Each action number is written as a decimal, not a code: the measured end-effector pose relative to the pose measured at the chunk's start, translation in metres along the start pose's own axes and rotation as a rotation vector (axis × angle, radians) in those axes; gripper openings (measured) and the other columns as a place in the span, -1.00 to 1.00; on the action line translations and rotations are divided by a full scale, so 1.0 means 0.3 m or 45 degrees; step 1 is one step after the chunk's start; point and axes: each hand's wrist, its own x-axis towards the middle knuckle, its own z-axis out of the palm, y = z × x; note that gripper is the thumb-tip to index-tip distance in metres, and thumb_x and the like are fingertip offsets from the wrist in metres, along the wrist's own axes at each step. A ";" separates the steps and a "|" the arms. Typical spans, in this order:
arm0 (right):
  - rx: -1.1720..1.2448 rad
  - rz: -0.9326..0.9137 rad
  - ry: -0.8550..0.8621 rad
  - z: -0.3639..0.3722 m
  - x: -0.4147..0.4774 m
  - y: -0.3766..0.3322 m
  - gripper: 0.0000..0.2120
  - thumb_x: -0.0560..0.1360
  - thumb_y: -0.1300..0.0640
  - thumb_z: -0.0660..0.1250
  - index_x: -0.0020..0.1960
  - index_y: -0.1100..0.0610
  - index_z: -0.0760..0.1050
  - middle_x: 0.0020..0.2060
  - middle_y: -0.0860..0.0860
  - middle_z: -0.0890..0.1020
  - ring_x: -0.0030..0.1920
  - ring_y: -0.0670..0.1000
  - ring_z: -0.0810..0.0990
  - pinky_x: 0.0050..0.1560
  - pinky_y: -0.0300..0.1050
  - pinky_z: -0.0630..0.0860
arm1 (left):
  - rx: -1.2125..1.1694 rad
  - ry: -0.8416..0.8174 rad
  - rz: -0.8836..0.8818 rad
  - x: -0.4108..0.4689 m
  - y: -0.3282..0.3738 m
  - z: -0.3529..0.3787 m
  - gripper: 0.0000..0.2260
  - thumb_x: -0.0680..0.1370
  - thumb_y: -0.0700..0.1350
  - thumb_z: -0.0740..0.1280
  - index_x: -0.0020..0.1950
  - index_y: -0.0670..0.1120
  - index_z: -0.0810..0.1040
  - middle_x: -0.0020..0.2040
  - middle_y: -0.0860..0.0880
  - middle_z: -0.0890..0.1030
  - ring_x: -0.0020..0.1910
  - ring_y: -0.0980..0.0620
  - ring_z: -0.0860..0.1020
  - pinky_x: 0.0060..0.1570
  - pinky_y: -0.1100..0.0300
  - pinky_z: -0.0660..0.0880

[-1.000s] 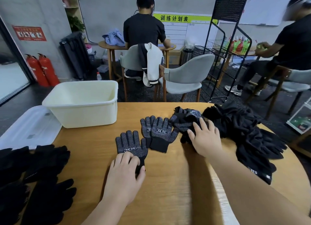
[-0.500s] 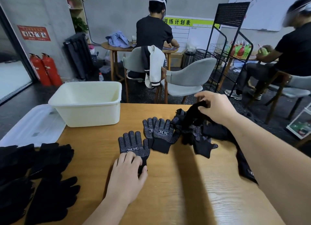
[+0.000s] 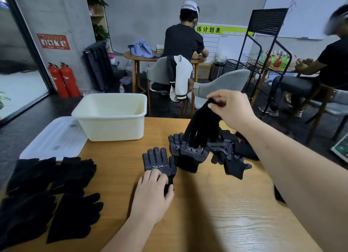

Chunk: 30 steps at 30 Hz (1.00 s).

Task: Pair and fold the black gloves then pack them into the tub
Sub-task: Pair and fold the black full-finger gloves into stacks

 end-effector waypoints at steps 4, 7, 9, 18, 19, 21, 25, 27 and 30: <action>-0.050 -0.196 0.133 0.083 -0.072 -0.055 -0.73 0.61 0.11 0.44 0.30 -0.07 0.64 0.05 -0.09 0.73 0.00 -0.13 0.66 0.17 -0.15 0.60 | -0.011 0.004 0.004 0.001 -0.002 -0.001 -0.79 0.62 0.18 0.21 -0.04 0.09 0.52 -0.01 0.15 0.40 0.06 0.04 0.42 0.07 0.10 0.46; -0.197 -0.163 -0.357 0.207 -0.190 -0.016 -0.63 0.62 -0.02 0.42 0.41 -0.13 0.56 0.16 -0.08 0.72 0.04 -0.08 0.67 0.16 -0.10 0.63 | -0.007 -0.004 0.000 0.004 -0.001 -0.001 -0.78 0.61 0.18 0.21 -0.04 0.08 0.53 -0.01 0.14 0.41 0.07 0.03 0.43 0.08 0.08 0.47; -0.341 -0.120 -0.720 0.307 -0.288 0.038 -0.50 0.63 -0.17 0.37 0.54 -0.11 0.43 0.37 -0.07 0.61 0.30 -0.01 0.59 0.35 0.04 0.56 | 0.003 -0.010 -0.001 0.005 0.001 -0.001 -0.78 0.61 0.18 0.21 -0.04 0.08 0.53 0.00 0.13 0.42 0.08 0.01 0.44 0.09 0.06 0.47; -0.535 -0.065 -0.834 0.558 -0.405 0.123 -0.40 0.74 -0.24 -0.05 0.70 -0.02 0.05 0.71 -0.05 -0.01 0.69 0.03 -0.05 0.64 0.09 0.00 | 0.029 -0.001 0.005 0.002 0.002 0.000 -0.80 0.60 0.16 0.23 -0.04 0.07 0.51 0.01 0.10 0.44 0.09 -0.01 0.45 0.08 0.03 0.48; -0.537 -0.069 -0.840 0.567 -0.386 0.124 -0.41 0.74 -0.22 -0.06 0.70 -0.01 0.04 0.71 -0.05 -0.02 0.70 0.03 -0.06 0.64 0.09 -0.01 | 0.028 -0.003 0.007 0.003 0.002 -0.001 -0.80 0.61 0.16 0.23 -0.04 0.07 0.51 0.01 0.11 0.44 0.09 -0.01 0.45 0.09 0.03 0.48; -0.556 -0.080 -0.842 0.585 -0.351 0.126 -0.42 0.74 -0.20 -0.06 0.70 0.00 0.04 0.71 -0.04 -0.03 0.70 0.03 -0.06 0.65 0.11 -0.01 | 0.022 0.004 0.011 0.003 0.002 -0.003 -0.80 0.61 0.16 0.23 -0.05 0.07 0.50 0.01 0.11 0.44 0.08 -0.01 0.45 0.08 0.03 0.47; -0.524 -0.054 -0.873 0.595 -0.307 0.129 -0.41 0.74 -0.19 -0.07 0.72 -0.03 -0.01 0.71 -0.05 -0.10 0.70 0.02 -0.13 0.66 0.10 -0.07 | 0.039 0.033 0.037 0.003 0.001 0.003 -0.79 0.60 0.16 0.25 -0.07 0.05 0.52 -0.02 0.09 0.45 0.05 -0.02 0.45 0.05 0.02 0.48; -0.524 -0.040 -0.751 0.582 -0.319 0.146 -0.43 0.74 -0.20 -0.08 0.71 -0.06 0.04 0.71 -0.05 -0.07 0.70 0.05 -0.13 0.65 0.11 -0.08 | 0.034 0.047 0.047 0.005 0.000 0.004 -0.78 0.60 0.15 0.26 -0.09 0.03 0.53 -0.04 0.08 0.46 0.04 -0.05 0.46 0.04 0.00 0.49; -0.683 0.141 -0.343 0.542 -0.376 0.194 -0.47 0.72 -0.19 -0.01 0.62 -0.01 0.24 0.68 0.08 0.15 0.66 0.19 0.06 0.60 0.20 0.10 | 0.025 0.065 0.057 0.005 0.000 0.009 -0.77 0.59 0.15 0.28 -0.11 0.03 0.54 -0.06 0.08 0.46 0.02 -0.05 0.46 0.02 -0.01 0.49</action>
